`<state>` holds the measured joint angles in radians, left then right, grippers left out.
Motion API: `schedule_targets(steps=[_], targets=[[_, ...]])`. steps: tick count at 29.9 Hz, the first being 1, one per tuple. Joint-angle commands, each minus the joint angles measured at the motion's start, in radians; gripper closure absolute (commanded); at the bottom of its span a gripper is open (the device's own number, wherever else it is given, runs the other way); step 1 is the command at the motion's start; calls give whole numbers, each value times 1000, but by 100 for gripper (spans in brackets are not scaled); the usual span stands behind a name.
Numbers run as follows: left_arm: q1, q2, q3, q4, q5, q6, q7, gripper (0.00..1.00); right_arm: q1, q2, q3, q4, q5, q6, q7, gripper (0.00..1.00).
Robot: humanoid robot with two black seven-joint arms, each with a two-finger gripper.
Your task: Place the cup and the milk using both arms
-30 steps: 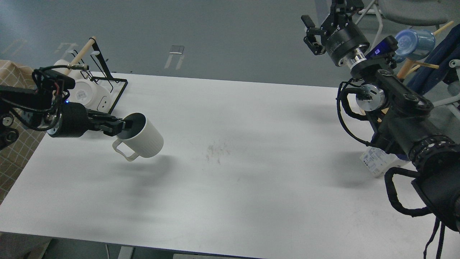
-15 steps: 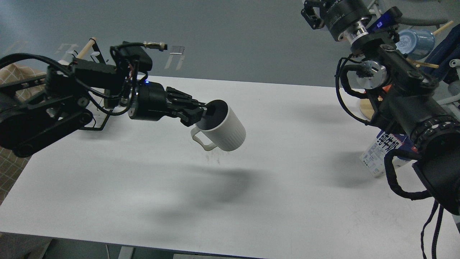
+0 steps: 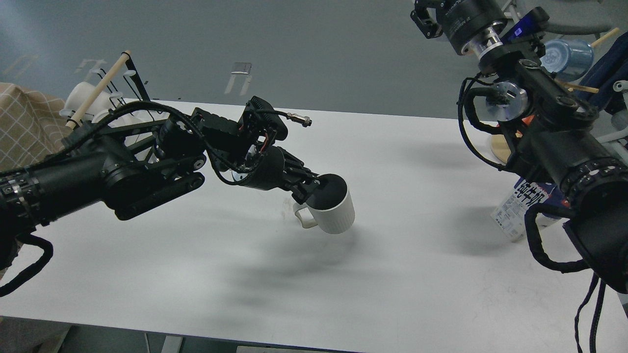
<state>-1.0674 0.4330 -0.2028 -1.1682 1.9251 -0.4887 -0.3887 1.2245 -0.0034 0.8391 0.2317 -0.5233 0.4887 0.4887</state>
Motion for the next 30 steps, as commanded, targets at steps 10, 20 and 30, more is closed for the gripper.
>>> schedule_targets(steps=[10,20,30], targets=[[-14,-77,92,176,0,0,2,100,-10,0,0,0,0,0,0,0],[-11,-74,95,176,0,0,8,100,-16,3,0,1,0,0,0,0],[-14,-77,94,176,-14,0,5,25,-23,3,0,1,-1,0,0,0]])
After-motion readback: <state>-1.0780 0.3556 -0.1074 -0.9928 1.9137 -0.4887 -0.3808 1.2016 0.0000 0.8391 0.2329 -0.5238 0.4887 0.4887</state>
